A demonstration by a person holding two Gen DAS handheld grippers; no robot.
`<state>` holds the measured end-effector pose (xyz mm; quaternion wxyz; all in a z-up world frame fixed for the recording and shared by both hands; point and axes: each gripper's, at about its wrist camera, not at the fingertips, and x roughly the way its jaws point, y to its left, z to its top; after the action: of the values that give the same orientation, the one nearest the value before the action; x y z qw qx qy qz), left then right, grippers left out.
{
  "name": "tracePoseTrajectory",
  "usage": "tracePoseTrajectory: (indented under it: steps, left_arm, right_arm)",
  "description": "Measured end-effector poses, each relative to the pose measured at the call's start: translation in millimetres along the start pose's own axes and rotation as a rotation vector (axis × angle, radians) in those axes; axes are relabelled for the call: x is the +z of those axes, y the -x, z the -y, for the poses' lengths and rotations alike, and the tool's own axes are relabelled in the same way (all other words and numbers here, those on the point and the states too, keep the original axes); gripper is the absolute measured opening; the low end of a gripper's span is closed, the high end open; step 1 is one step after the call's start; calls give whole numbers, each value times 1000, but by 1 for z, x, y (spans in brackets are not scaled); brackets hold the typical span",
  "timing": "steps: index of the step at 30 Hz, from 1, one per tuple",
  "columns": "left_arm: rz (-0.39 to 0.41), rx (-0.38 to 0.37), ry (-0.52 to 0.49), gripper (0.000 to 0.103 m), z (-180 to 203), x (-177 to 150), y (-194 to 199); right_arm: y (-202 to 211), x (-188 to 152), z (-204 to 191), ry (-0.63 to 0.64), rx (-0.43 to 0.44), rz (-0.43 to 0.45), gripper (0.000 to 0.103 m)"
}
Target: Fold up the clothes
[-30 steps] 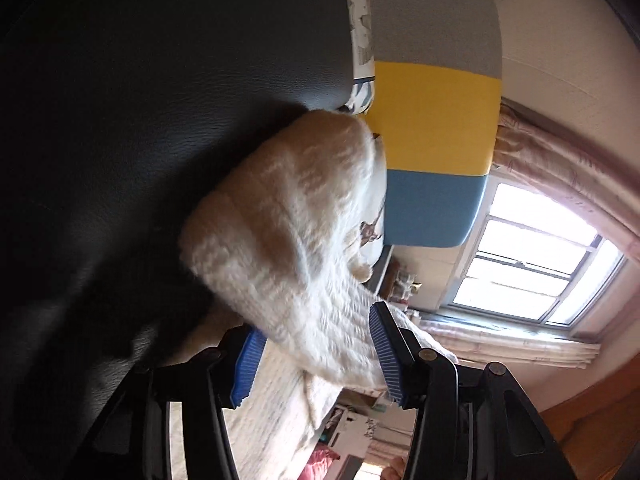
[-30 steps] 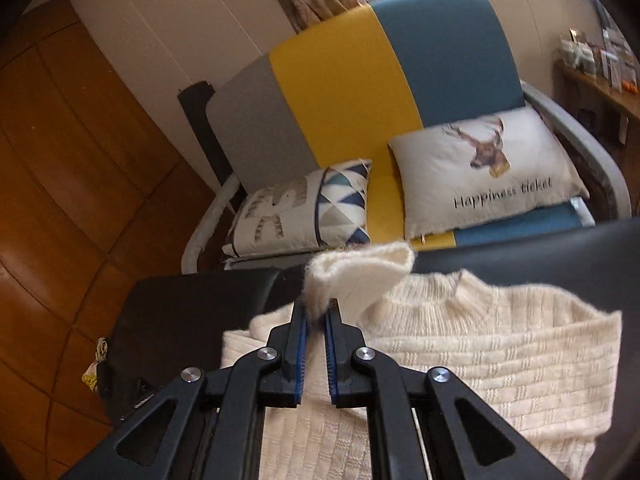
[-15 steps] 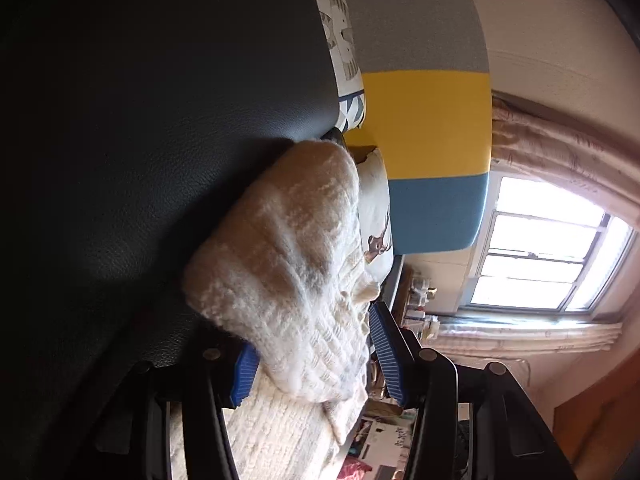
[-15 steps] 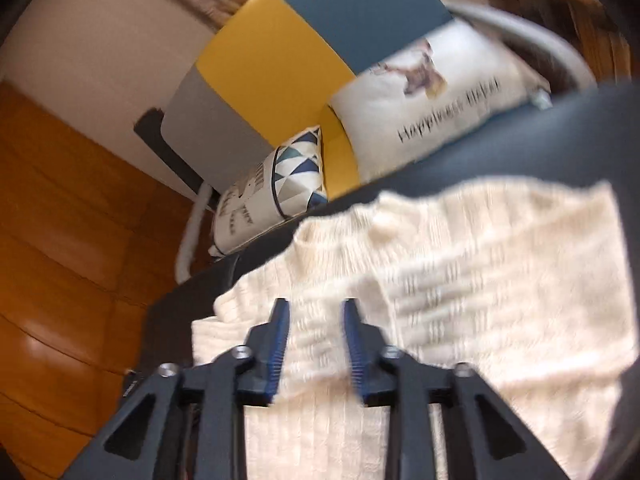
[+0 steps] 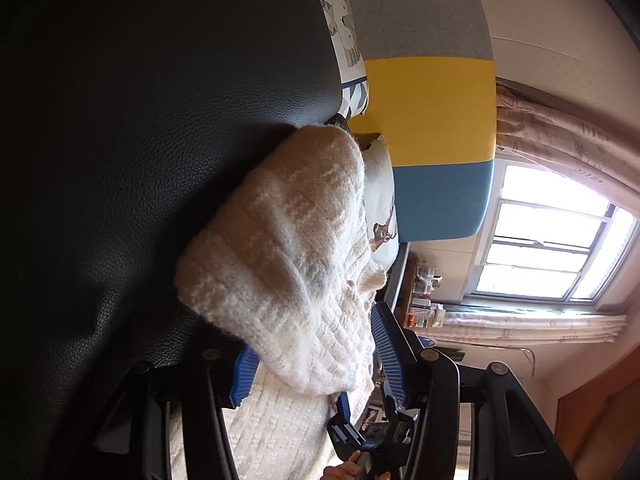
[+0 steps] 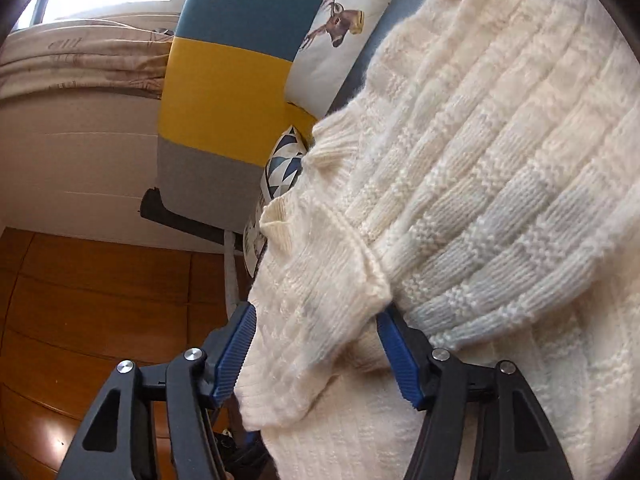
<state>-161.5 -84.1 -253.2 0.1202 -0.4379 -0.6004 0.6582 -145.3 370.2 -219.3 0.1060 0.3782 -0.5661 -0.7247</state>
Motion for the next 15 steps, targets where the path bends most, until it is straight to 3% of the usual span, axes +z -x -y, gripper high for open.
tracePoseTrajectory:
  steps: [2, 4, 6, 11, 15]
  left_arm:
    - [-10, -11, 1, 54, -1, 0, -2]
    - [-18, -19, 7, 54, -2, 1, -3]
    - [-24, -24, 10, 54, -2, 3, -3]
    - [-9, -48, 35, 54, -7, 3, 0]
    - [-8, -69, 35, 54, -5, 1, -1]
  right_arm:
    - [-4, -3, 4, -42, 47, 9, 64]
    - [-8, -5, 7, -59, 76, 10, 56]
    - [-12, -7, 2, 9, -34, 2, 6]
    - [-19, -9, -18, 146, -195, 29, 5]
    - [-20, -3, -62, 319, -252, 13, 5]
